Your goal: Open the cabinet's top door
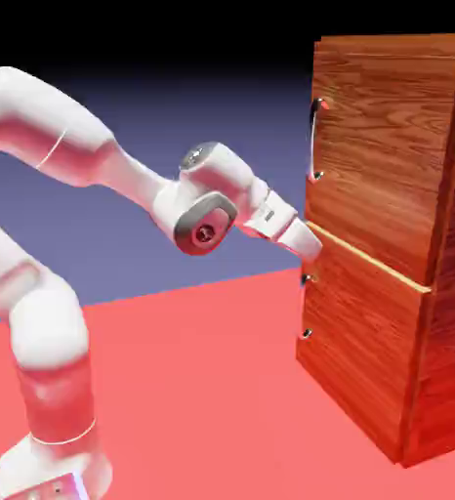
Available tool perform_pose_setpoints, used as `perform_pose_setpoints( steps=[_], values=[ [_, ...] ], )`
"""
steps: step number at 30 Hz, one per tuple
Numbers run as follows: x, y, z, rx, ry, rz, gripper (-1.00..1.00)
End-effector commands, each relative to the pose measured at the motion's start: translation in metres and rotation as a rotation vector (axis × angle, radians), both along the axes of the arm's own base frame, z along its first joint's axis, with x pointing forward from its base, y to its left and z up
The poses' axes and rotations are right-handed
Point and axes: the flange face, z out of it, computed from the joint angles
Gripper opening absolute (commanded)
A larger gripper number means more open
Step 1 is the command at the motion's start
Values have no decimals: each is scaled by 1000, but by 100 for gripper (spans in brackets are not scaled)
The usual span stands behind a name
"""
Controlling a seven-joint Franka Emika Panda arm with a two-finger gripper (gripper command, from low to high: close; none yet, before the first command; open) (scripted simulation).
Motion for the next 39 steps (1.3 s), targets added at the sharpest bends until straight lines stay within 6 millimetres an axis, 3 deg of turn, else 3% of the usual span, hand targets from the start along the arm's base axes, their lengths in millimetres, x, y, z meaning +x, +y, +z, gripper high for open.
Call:
perform_pose_setpoints(
  steps=[1, 11, 21, 30, 39],
  values=[
    [0, -2, 7, 46, -16, -45, 0],
    [-10, -14, 69, 534, -175, -438, 0],
    [-25, -6, 113, 1058, -311, -725, 0],
    [-35, 18, 133, 1552, -381, -898, 0],
    [-33, 52, 134, 2052, -371, -1004, 0]
  ],
)
